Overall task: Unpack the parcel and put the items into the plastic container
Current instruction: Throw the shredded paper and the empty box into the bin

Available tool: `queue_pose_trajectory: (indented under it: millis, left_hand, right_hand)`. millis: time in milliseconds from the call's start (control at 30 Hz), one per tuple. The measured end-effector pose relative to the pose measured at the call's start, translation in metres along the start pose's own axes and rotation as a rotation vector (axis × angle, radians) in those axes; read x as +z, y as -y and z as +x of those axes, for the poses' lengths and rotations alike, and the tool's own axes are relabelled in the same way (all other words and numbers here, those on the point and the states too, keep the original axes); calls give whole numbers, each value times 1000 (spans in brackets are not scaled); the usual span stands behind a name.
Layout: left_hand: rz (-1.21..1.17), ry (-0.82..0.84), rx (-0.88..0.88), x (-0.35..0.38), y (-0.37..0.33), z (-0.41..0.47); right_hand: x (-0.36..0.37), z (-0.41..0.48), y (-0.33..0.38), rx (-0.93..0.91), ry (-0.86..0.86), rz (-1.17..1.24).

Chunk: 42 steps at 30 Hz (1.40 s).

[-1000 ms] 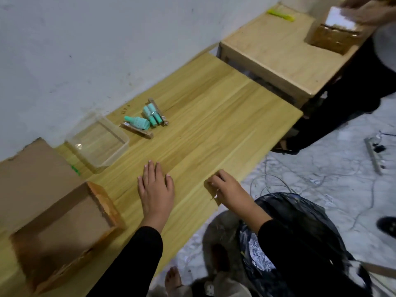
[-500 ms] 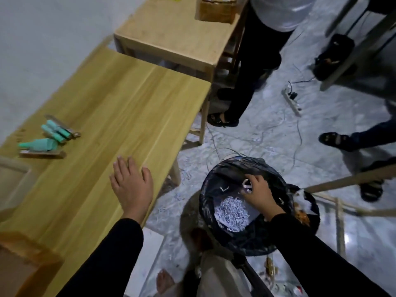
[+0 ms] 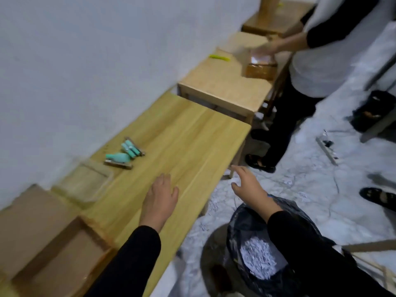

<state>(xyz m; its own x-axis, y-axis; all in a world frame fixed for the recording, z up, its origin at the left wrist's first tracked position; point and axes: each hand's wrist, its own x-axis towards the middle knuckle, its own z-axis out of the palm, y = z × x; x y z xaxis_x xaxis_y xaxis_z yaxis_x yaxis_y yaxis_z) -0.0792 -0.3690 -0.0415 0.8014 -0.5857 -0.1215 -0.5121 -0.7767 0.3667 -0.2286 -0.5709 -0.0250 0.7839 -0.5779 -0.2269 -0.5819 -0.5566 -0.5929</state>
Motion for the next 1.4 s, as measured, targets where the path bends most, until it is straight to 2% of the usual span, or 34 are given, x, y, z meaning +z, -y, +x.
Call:
queue_pose_trajectory:
  millis: [133,267,400,467,567,700,800,967,1100,1200,1400]
  left_hand:
    - [-83,-150,-75,-50,40,-20]
    - [-161,-351,-206,-85,97,-69]
    - [-297,-618,-509,-98,153,-134]
    - [-397,-697,-697,-97,173,-159]
    - [-576,-673,-847,-90,189,-187]
    - [-866,-607,-827,-77,182,-192]
    - [-931,-641,-873,-69,178,-181]
    - [-1025,-623,-749,-66,150,-146]
    - [-1043,-524,-569,-57,95,-95]
    - [-1021,-392,-388,-44,28,-57]
    - [-880,-49,-63,17,-104,-17]
  right_hand:
    - [30,16,106,-221,32,66]
    - [90,0,189,-419,165,135]
    - [153,-31,242,-484,318,199]
    - [176,-43,254,-472,373,201]
    - [205,-56,258,-387,389,225]
    - [224,-65,252,-343,369,254]
    - [220,-67,247,-312,365,300]
    - [183,-48,223,-205,232,332]
    - [123,-26,173,-147,92,307]
    - [67,-15,114,-74,-69,251]
    - [-21,-43,-21,127,-263,166]
